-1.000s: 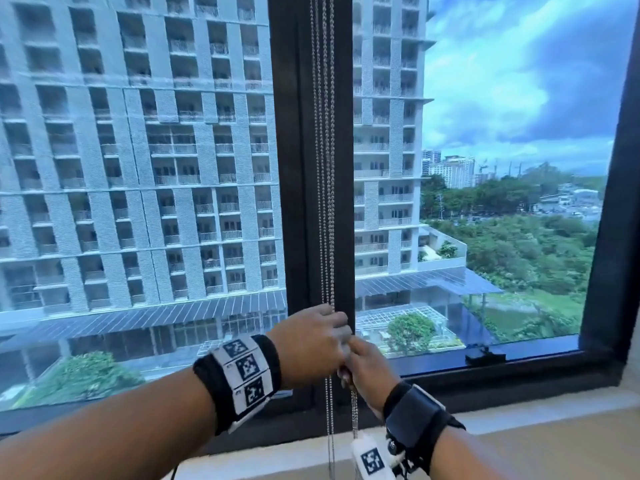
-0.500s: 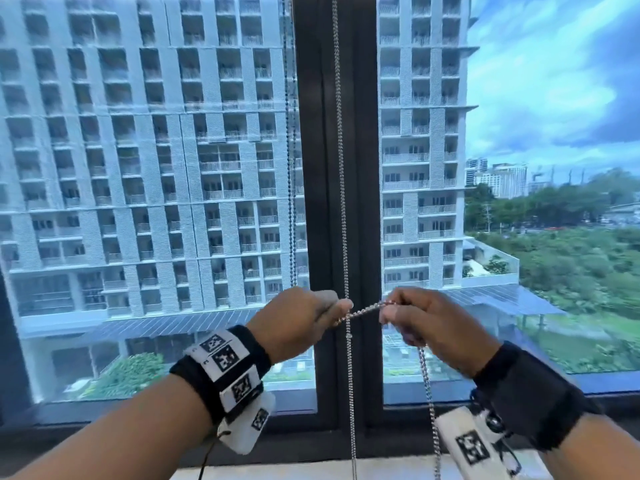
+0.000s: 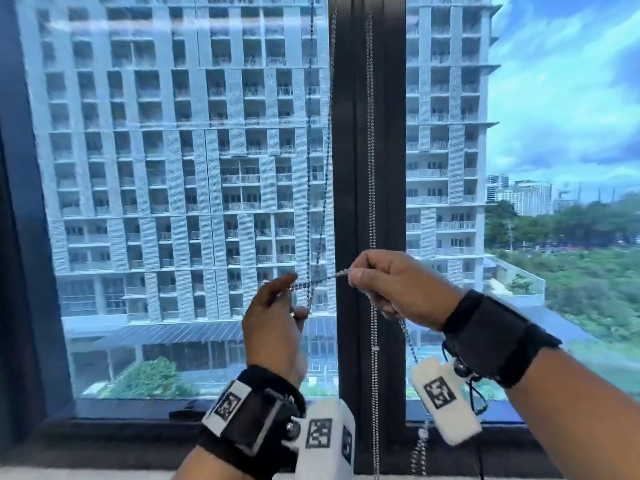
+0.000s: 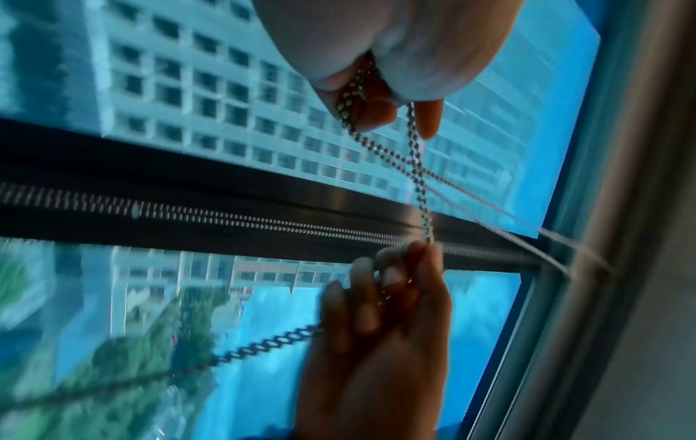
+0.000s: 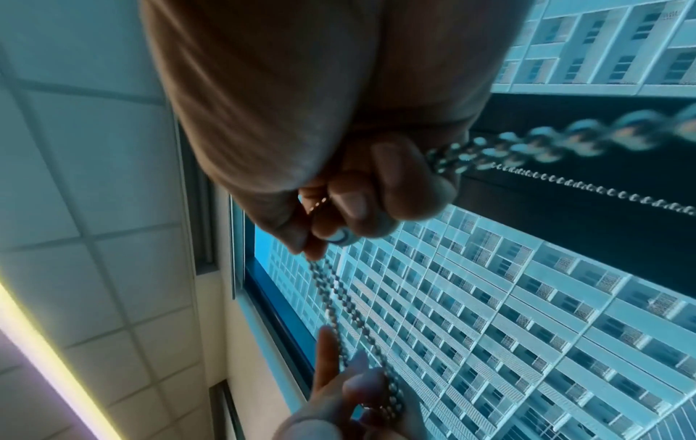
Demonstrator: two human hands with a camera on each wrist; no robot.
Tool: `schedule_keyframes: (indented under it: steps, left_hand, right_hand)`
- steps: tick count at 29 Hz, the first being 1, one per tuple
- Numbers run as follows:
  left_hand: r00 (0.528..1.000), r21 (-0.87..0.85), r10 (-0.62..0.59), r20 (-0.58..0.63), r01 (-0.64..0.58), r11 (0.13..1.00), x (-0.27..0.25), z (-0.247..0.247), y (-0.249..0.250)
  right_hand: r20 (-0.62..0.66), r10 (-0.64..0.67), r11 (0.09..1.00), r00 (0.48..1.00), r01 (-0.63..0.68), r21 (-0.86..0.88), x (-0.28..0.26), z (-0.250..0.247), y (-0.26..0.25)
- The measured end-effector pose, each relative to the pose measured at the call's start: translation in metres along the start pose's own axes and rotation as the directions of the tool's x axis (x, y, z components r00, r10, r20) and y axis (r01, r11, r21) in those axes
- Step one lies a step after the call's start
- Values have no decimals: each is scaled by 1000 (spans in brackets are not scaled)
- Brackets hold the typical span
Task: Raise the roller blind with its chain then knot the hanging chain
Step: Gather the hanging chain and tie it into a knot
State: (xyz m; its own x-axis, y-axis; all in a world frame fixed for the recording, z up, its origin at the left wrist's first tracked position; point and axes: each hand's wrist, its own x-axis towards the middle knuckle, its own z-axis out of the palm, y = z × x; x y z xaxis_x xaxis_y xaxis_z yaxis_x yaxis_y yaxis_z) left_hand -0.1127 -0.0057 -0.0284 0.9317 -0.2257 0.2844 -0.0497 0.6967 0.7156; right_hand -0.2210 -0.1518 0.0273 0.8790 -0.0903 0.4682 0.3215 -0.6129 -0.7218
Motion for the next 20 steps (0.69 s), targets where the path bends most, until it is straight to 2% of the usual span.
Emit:
schedule_keyframes:
  steps: [2, 7, 12, 14, 15, 17, 20]
  left_hand:
    - [994, -31, -101, -33, 100, 995, 5, -7, 4]
    - [976, -40, -185, -117, 182, 982, -7, -26, 1]
    - [994, -18, -99, -55, 99, 995, -11, -43, 3]
    - [986, -88, -166, -26, 163, 983, -10, -47, 3]
    - [976, -138, -217, -1, 215, 967, -9, -46, 5]
    - [946, -200, -318, 56, 323, 925, -5, -44, 7]
    - [891, -183, -431, 143, 452, 873, 8, -44, 5]
  right_hand:
    - [-10, -6, 998, 1000, 5, -58, 1, 10, -2]
    - [-79, -48, 994, 996, 39, -105, 6, 26, -3]
    - [-144, -144, 984, 979, 126, -127, 17, 38, -8]
    - [-128, -149, 982, 981, 131, -137, 20, 44, -11]
    - [-99, -122, 989, 988, 113, -97, 21, 49, -11]
    - [-24, -32, 995, 999, 34, 93, 21, 65, -12]
    - [27, 77, 949, 997, -81, 304, 22, 87, -7]
